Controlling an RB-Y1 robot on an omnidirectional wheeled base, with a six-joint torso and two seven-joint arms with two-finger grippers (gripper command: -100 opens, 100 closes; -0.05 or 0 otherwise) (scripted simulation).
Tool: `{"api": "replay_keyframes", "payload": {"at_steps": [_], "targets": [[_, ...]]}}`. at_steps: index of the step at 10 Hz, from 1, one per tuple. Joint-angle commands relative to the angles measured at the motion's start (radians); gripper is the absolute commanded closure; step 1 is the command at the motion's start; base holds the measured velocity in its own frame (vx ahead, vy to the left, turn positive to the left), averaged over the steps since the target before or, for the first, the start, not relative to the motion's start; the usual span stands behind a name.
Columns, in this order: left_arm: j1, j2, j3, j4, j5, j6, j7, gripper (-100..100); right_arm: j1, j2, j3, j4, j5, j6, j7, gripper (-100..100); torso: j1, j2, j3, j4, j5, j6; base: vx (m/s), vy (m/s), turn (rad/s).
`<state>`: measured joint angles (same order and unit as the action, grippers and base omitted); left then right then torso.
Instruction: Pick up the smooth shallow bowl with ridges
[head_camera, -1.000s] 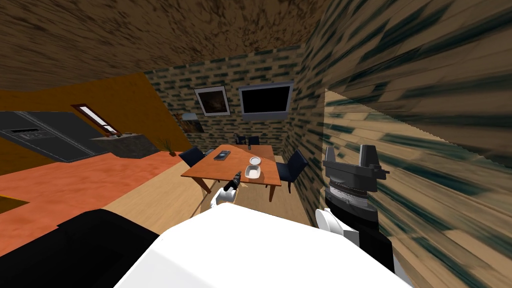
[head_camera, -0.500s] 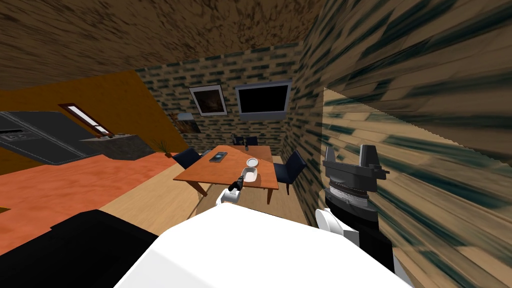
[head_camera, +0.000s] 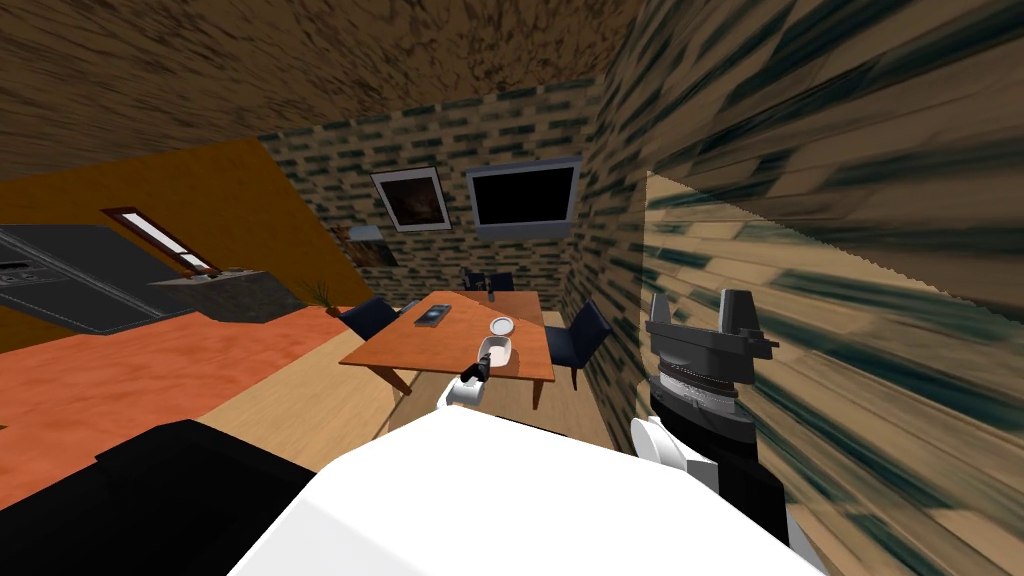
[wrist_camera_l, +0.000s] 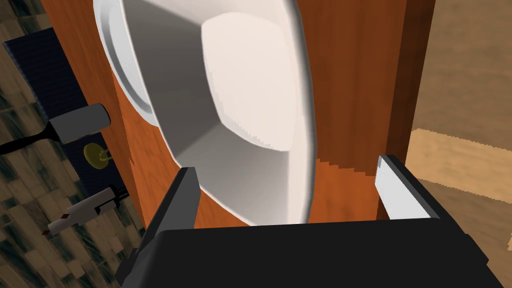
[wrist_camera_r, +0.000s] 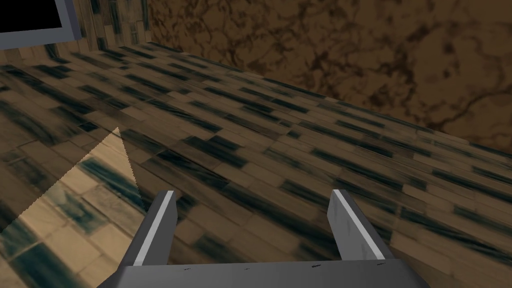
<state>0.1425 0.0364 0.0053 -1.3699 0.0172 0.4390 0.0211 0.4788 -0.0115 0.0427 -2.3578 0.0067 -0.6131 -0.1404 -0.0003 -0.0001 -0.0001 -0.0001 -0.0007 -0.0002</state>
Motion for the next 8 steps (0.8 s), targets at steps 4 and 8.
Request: {"api": "replay_keyframes", "payload": {"at_steps": [4,8], "targets": [[-0.049,0.032,0.028,0.096,0.025,-0.048,0.014,-100,0.0,0.0,0.0,0.0,0.0,0.0,0.0,0,0.0,0.001,0.0,0.0,0.0,0.0,-0.006,-0.017,-0.072],[-0.065,0.045,0.038,0.126,0.036,-0.062,0.019,-100,0.0,0.0,0.0,0.0,0.0,0.0,0.0,0,0.0,0.001,0.0,0.0,0.0,0.0,-0.003,-0.014,-0.042]]}}
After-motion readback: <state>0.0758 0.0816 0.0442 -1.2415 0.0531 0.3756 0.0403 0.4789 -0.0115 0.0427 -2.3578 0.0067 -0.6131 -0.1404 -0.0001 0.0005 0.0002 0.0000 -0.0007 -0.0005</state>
